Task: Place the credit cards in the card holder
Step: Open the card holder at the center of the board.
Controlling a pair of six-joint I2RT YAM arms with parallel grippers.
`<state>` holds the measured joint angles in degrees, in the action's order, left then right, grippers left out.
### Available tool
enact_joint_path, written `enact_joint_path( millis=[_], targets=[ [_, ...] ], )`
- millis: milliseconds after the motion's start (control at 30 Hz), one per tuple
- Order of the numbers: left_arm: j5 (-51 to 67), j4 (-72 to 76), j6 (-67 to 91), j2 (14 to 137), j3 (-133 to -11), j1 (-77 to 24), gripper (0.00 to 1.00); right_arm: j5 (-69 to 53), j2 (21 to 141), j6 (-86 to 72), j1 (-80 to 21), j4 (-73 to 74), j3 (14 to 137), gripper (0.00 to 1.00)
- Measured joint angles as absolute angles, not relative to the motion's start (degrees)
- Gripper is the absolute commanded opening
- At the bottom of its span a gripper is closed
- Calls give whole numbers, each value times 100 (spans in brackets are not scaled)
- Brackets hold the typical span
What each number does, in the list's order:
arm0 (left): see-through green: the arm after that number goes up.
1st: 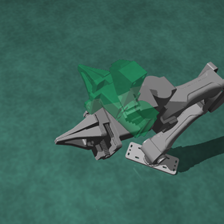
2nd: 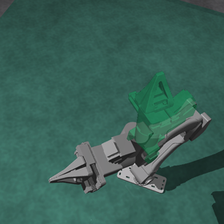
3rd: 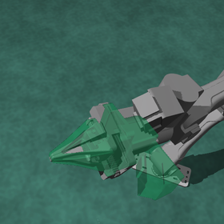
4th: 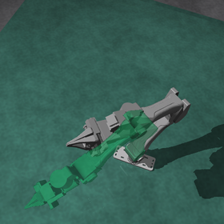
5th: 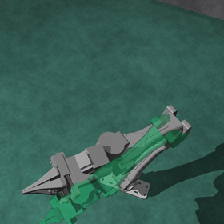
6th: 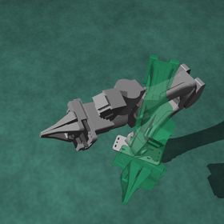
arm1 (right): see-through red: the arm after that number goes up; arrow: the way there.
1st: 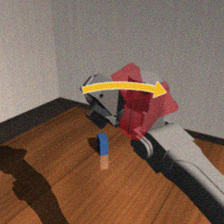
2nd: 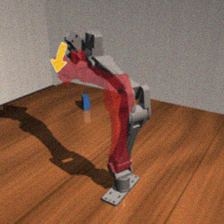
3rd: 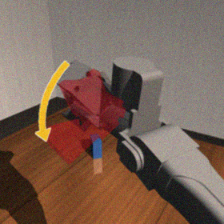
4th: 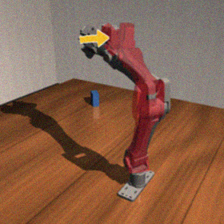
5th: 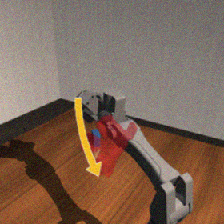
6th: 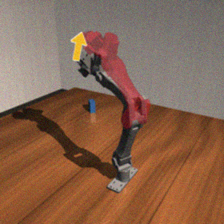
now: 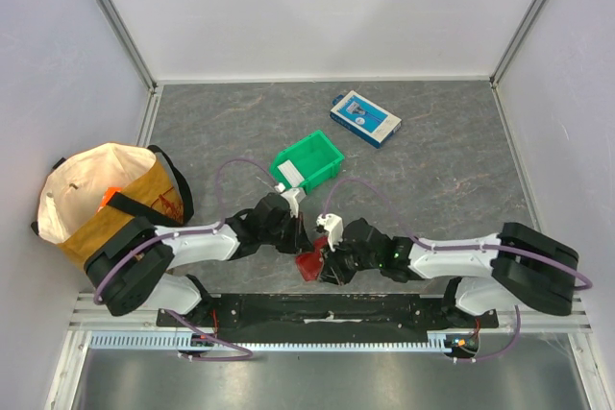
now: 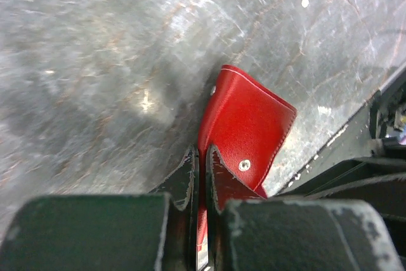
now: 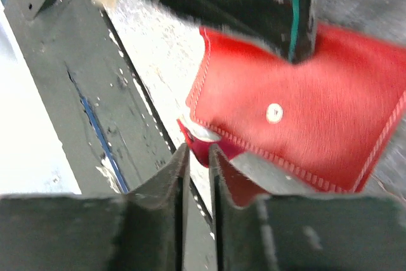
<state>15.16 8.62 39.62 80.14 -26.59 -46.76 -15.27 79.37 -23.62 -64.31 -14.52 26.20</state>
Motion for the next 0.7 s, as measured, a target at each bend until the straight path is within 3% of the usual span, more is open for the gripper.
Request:
enact_joint_path(
  millis=[67,300,533,700],
  targets=[
    [1251,690,4014,7828,-2650,-4674,2,-1361,7651,-2438,-6447,-1284,2495,46],
    [458,607,4178,7122,-2414,-4648,5,-1076,7013,-2620,-6377,-696,2335,48],
    [257,530,4388,6904,-2213,-4646,47,-738,7277,-2773,-6084,27,2624,52],
    [163,207,4504,6333,-2167,-4646,68,-231,7227,-2987,-5684,469,3006,68]
  ],
)
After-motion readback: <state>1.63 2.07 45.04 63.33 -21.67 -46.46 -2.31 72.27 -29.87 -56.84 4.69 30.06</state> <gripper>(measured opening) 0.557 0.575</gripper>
